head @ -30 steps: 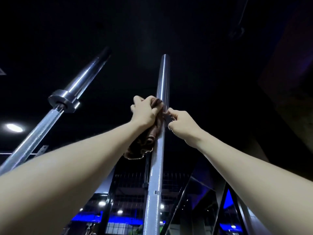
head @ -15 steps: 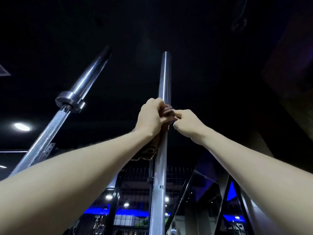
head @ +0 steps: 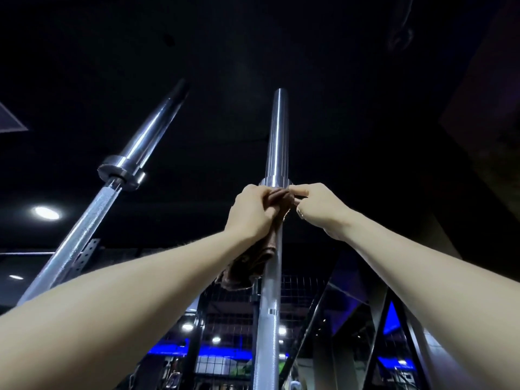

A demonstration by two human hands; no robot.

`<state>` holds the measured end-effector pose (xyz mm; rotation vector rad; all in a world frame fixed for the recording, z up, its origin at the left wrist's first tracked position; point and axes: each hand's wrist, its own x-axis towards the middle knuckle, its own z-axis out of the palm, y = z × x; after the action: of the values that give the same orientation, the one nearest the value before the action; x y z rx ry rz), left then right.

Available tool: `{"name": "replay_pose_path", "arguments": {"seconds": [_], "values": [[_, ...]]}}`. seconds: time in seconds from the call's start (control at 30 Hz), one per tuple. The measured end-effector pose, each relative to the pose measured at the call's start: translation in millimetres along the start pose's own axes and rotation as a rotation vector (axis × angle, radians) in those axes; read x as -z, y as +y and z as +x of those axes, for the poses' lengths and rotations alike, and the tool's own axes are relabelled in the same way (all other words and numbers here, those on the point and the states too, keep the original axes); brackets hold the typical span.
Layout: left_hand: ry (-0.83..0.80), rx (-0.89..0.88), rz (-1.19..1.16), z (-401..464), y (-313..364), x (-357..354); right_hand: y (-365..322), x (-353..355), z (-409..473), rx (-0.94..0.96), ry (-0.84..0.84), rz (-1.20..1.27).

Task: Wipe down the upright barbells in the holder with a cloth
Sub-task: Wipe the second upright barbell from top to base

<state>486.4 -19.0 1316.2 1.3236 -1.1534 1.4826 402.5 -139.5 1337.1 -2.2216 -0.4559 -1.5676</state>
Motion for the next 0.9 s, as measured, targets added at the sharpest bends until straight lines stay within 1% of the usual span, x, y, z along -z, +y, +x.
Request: {"name": "replay_pose_path", "arguments": {"seconds": [0.03, 0.1, 0.17, 0.2, 0.23, 0.27, 0.37, 0.4, 0.43, 0.5, 0.57, 0.63, 0.67, 0.7, 0.73, 0.8, 0.87, 0.9], "values": [[0.02, 0.058, -0.034, 1.5, -0.9, -2.2, 0.1, 0.3, -1.3, -0.002, -0.016, -0.005], [0.041, 0.229, -0.073, 2.2, -6.1, -4.2, 0.2, -1.9, -1.6, 0.01, -0.044, -0.006], [0.039, 0.42, -0.133, 4.8, -11.2, -2.5, -1.9, -4.1, -2.8, 0.02, -0.054, 0.0], [0.035, 0.473, -0.156, 5.1, -11.8, -1.9, -2.3, -5.5, -1.9, 0.023, -0.057, -0.001], [0.038, 0.465, -0.146, 4.4, -9.7, -1.7, -2.5, -7.0, -0.5, 0.026, -0.057, -0.009], [0.042, 0.387, -0.086, 2.4, -6.6, -1.9, -1.9, -8.5, 1.6, 0.027, -0.051, -0.021], [0.029, -0.046, 0.09, -10.6, 1.3, -2.3, 3.1, -9.8, 4.6, 0.025, -0.013, -0.031], [0.017, -0.122, 0.115, -12.3, 1.7, -1.6, 5.4, -9.6, 5.0, 0.026, 0.0, -0.031], [0.018, -0.135, 0.125, -11.3, 1.5, -1.0, 6.0, -9.8, 4.1, 0.024, 0.011, -0.039], [0.056, -0.053, 0.104, -5.1, -2.0, -4.3, 6.9, -9.7, 1.9, 0.031, 0.011, -0.065], [0.106, 0.157, 0.035, 2.2, -7.0, -9.0, 7.8, -9.7, 0.4, 0.032, -0.017, -0.085], [0.102, 0.407, -0.076, 6.7, -14.6, -10.4, 7.5, -11.3, -0.5, 0.017, -0.056, -0.081], [0.076, 0.492, -0.13, 7.5, -16.6, -9.4, 7.8, -12.8, -0.2, 0.019, -0.07, -0.079], [0.045, 0.525, -0.155, 7.2, -16.1, -8.5, 8.2, -14.4, 0.3, 0.022, -0.078, -0.083], [0.013, 0.493, -0.136, 6.6, -14.4, -7.8, 9.1, -15.8, 1.6, 0.029, -0.083, -0.087], [-0.03, 0.318, 0.006, 3.7, -8.7, -9.5, 10.2, -16.6, 4.0, 0.034, -0.077, -0.091], [-0.028, 0.178, 0.105, -1.9, -6.9, -12.3, 12.1, -16.3, 5.9, 0.035, -0.053, -0.094], [-0.012, 0.151, 0.119, -2.5, -9.3, -14.2, 13.1, -15.8, 5.4, 0.038, -0.044, -0.1]]}}
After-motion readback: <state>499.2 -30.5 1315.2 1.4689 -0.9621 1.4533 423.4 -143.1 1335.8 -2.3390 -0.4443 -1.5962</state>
